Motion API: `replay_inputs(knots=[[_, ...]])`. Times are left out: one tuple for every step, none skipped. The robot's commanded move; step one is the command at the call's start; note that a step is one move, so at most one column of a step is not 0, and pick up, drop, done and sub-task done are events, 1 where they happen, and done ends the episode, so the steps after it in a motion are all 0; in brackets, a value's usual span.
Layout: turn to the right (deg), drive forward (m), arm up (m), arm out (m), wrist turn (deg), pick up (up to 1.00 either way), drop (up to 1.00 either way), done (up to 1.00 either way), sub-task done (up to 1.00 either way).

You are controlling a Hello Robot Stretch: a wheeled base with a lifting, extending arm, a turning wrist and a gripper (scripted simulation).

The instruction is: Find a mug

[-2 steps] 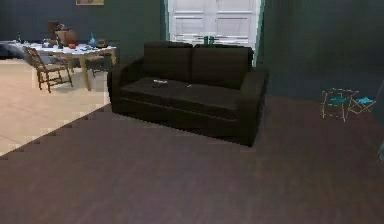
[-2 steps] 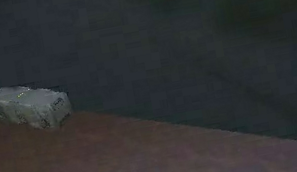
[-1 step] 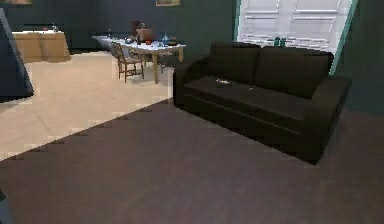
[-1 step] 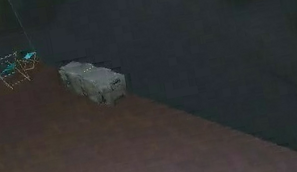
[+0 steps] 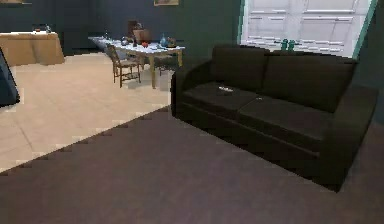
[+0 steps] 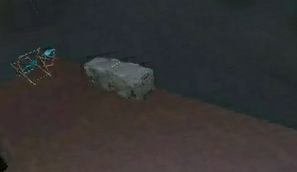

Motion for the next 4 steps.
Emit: replay_inputs(knots=[[-27.0,0.0,0.0,0.0,0.0,0.0,0.0,0.0,0.0],[0.0,1.0,0.0,0.0,0.0,0.0,0.0,0.0,0.0],[0.0,1.0,0.0,0.0,0.0,0.0,0.0,0.0,0.0],[0.0,1.0,0.0,0.0,0.0,0.0,0.0,0.0,0.0]])
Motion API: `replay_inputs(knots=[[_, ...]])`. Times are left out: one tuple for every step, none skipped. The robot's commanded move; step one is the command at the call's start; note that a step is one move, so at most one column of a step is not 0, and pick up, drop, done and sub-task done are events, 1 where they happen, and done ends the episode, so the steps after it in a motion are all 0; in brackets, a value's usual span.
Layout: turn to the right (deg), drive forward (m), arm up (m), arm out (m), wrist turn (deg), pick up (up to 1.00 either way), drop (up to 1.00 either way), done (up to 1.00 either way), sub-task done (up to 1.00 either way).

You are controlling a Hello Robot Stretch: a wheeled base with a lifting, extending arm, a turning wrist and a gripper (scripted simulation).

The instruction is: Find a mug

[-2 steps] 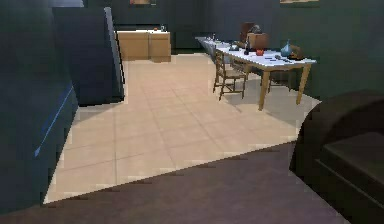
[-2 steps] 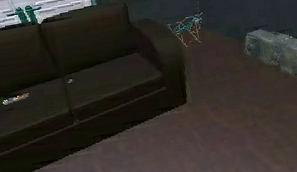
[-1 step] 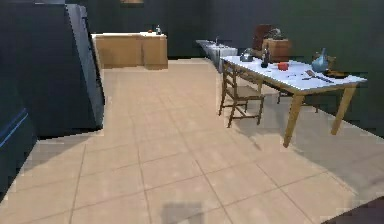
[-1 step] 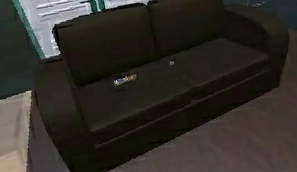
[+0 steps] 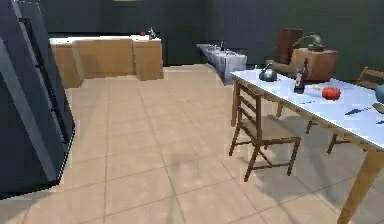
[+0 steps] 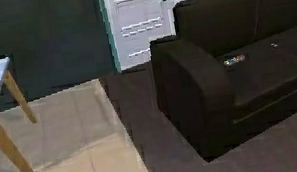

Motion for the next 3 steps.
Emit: replay_inputs(knots=[[0.0,1.0,0.0,0.0,0.0,0.0,0.0,0.0,0.0],[0.0,1.0,0.0,0.0,0.0,0.0,0.0,0.0,0.0],[-3.0,0.0,0.0,0.0,0.0,0.0,0.0,0.0,0.0]])
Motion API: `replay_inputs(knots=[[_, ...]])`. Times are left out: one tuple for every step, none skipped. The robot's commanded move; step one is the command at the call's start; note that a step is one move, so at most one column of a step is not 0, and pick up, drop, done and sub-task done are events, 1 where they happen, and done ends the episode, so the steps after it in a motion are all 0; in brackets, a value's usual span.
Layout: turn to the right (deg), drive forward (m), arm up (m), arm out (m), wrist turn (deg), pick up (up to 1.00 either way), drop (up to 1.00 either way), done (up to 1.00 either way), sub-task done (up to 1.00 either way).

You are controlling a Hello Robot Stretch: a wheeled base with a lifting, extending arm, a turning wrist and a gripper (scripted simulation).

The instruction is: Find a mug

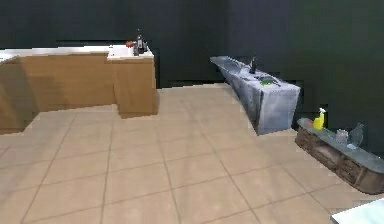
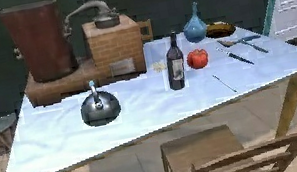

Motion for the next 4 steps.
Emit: replay_inputs(knots=[[0.0,0.55,0.0,0.0,0.0,0.0,0.0,0.0,0.0],[27.0,0.0,0.0,0.0,0.0,0.0,0.0,0.0,0.0],[0.0,0.35,0.0,0.0,0.0,0.0,0.0,0.0,0.0],[42.0,0.0,0.0,0.0,0.0,0.0,0.0,0.0,0.0]])
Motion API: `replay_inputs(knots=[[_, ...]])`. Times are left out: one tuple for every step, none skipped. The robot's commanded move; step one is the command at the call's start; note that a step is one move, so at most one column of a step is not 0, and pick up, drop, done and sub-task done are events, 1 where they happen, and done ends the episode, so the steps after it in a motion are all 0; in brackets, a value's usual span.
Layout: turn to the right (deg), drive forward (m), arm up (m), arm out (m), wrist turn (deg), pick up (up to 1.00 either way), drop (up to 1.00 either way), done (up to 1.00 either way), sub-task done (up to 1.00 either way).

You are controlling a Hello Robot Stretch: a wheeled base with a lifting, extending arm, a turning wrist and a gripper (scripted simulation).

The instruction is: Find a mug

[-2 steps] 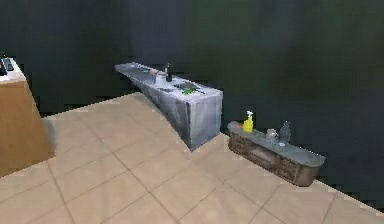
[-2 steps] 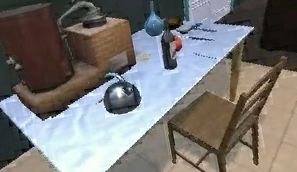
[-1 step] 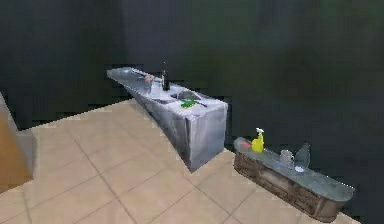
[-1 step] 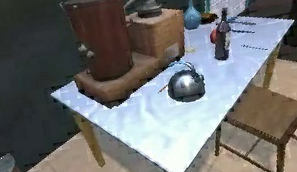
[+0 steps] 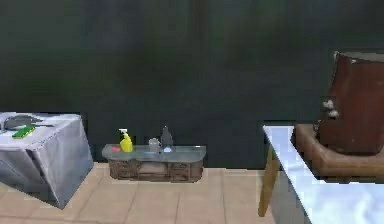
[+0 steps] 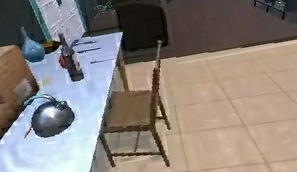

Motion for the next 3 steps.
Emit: replay_inputs(knots=[[0.0,0.75,0.0,0.0,0.0,0.0,0.0,0.0,0.0],[-21.0,0.0,0.0,0.0,0.0,0.0,0.0,0.0,0.0],[0.0,0.0,0.0,0.0,0.0,0.0,0.0,1.0,0.0]])
